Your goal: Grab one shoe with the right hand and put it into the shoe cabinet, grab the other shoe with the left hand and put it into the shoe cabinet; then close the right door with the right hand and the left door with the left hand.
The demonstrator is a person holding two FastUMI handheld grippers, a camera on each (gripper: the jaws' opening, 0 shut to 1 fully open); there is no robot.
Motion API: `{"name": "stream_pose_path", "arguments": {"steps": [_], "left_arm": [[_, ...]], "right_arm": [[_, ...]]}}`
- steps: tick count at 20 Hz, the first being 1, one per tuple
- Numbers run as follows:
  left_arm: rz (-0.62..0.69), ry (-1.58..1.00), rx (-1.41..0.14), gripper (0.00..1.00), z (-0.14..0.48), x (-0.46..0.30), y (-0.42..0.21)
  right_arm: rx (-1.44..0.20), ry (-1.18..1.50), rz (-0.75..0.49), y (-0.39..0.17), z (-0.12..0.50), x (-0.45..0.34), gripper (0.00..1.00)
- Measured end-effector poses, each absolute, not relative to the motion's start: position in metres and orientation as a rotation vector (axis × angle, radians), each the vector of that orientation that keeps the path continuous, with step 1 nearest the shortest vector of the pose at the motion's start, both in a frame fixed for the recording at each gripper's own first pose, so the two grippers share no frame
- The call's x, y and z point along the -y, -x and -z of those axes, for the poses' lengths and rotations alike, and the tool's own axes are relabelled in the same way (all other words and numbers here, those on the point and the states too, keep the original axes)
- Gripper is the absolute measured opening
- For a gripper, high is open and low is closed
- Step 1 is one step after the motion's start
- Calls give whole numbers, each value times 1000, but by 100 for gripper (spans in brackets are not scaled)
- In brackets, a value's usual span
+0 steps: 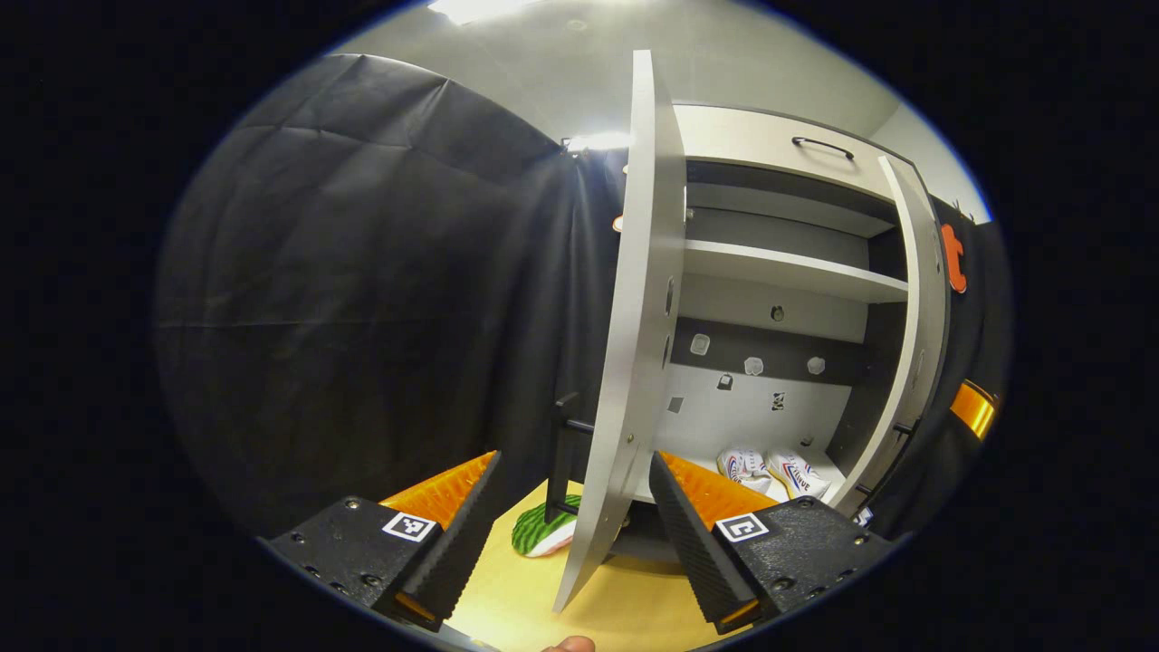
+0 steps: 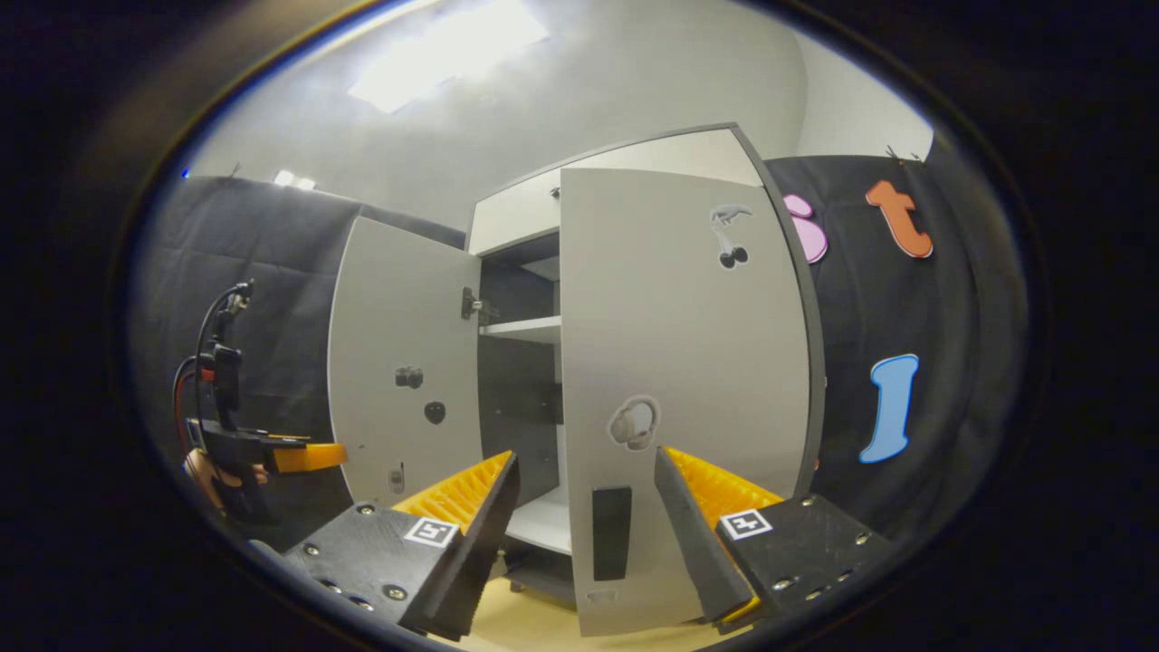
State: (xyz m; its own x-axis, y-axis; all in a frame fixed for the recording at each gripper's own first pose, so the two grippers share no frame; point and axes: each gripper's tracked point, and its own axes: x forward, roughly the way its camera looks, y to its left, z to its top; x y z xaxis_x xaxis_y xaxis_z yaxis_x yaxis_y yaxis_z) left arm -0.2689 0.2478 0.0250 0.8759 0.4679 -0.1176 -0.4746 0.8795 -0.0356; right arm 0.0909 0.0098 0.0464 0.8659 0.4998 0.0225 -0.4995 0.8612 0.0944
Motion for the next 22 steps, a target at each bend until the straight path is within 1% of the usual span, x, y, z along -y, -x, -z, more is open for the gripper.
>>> {"name": "stream_pose_path", "arguments": {"steps": [5, 6, 12, 13, 14, 16, 18, 19, 22], "left_arm": [[-497, 61, -105, 94, -26, -249, 266], [-500, 61, -102, 93, -27, -250, 266], [-517, 66, -76, 93, -37, -257, 270], [-523, 67, -63, 97, -41, -260, 272], [-533, 68, -48, 93, -46, -264, 274], [-538, 79, -24, 93, -51, -270, 275], [-567, 81, -21, 96, -52, -280, 282], [-578, 75, -24, 93, -52, -287, 284], [-605, 71, -25, 92, -53, -302, 287]], "right_arm": [[-2, -92, -516, -91, -46, -6, 82], [-4, -91, -514, -92, -45, -5, 89], [-13, -86, -507, -96, -41, -5, 89], [-14, -85, -507, -96, -40, -7, 89], [-15, -84, -507, -98, -39, -8, 89], [-16, -84, -507, -98, -39, -9, 89], [-16, -83, -505, -98, -37, -10, 89], [-16, -82, -503, -98, -36, -12, 89], [-20, -84, -499, -101, -33, -16, 89]]}}
